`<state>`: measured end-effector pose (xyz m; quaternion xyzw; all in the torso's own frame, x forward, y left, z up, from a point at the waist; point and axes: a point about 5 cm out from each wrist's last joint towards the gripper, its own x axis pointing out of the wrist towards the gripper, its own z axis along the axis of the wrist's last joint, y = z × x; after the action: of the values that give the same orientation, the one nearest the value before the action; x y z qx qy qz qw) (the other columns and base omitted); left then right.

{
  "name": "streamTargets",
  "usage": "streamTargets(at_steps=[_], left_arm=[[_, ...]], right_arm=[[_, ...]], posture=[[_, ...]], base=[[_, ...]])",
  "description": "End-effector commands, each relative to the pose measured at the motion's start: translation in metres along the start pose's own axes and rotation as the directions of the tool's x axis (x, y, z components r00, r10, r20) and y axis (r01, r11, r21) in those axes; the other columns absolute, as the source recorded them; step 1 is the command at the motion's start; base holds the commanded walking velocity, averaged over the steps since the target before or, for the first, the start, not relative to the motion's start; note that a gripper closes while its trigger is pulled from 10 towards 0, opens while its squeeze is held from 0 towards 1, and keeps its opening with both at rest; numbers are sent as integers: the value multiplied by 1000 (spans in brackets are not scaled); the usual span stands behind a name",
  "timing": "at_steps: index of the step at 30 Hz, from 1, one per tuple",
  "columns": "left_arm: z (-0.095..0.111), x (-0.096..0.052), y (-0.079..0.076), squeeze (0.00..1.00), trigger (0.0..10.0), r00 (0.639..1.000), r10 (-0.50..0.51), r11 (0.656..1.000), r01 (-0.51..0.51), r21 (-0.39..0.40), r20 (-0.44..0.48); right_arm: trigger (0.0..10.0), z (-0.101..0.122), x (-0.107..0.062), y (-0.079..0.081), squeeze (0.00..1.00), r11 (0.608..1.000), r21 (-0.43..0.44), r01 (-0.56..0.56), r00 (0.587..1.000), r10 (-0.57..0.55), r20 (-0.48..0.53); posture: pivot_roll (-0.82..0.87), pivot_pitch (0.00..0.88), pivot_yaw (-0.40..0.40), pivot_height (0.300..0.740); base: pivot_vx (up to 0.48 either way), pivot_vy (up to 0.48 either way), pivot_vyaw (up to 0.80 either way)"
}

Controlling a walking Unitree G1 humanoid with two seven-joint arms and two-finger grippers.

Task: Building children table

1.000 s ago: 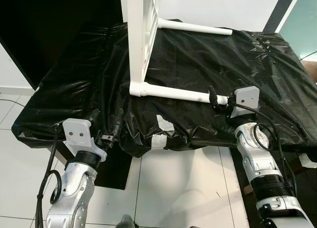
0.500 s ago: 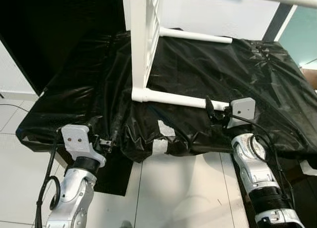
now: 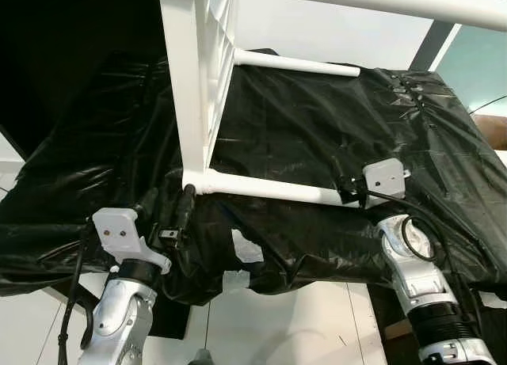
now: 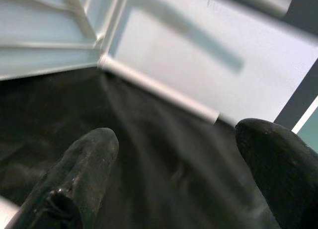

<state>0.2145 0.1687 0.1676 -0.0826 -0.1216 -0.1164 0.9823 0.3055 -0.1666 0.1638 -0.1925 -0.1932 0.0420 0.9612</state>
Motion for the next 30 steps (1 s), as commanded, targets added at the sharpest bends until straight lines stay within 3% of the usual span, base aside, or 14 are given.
streamTargets(at_steps=[1,3,4,8,9,10,13,17,21,28,29,30], left_arm=[[0,-2,-8,0,10000,996,-93,996,93,-10,-15],[-2,-1,-10,0,10000,993,-112,993,112,-25,-28],[-4,1,-13,0,10000,990,-134,991,133,-26,-34],[-6,5,-14,0,10000,988,-151,988,150,-29,-39],[-6,5,-14,0,10000,988,-151,988,150,-29,-39],[-6,8,-16,0,10000,986,-163,986,162,-36,-34],[-8,15,-19,0,10000,983,-182,982,180,-48,-29],[-7,18,-20,0,10000,983,-181,982,180,-52,-22],[-8,21,-21,0,10000,984,-177,983,176,-56,-11],[-8,26,-23,0,10000,983,-186,981,185,-63,1],[-8,27,-23,0,10000,983,-186,981,186,-63,6],[-8,27,-23,0,10000,983,-185,981,185,-63,7]], right_arm=[[10000,13,2,1,0,994,-105,3,997,4,71],[10000,28,7,-1,0,964,-258,60,988,-21,152],[10000,45,13,-8,0,920,-359,159,969,-77,233],[10000,82,22,-17,0,847,-433,307,899,-109,425],[10000,82,22,-17,0,847,-433,307,899,-109,425],[10000,102,24,-22,0,812,-436,388,851,-133,508],[10000,120,36,-28,0,765,-439,472,810,-180,557],[10000,133,54,-33,0,736,-454,502,805,-204,558],[10000,143,72,-33,0,718,-503,481,826,-178,536],[10000,162,103,-32,0,704,-574,418,884,-170,436],[10000,166,115,-30,0,696,-620,363,917,-147,372],[10000,167,117,-30,0,695,-627,351,922,-141,360]], posture=[[172,79,-70,740],[165,82,-59,740],[165,82,-59,740],[147,81,-46,740],[147,81,-46,740],[147,81,-46,740],[126,75,-34,740],[126,68,-40,740],[120,59,-48,740],[112,46,-44,740],[115,41,-43,740],[115,41,-43,740]], base=[[0,0,0],[0,0,0],[0,0,0],[0,0,0],[0,0,0],[0,0,0],[0,0,0],[0,0,0],[0,0,0],[0,0,0],[0,0,0],[0,0,0]])
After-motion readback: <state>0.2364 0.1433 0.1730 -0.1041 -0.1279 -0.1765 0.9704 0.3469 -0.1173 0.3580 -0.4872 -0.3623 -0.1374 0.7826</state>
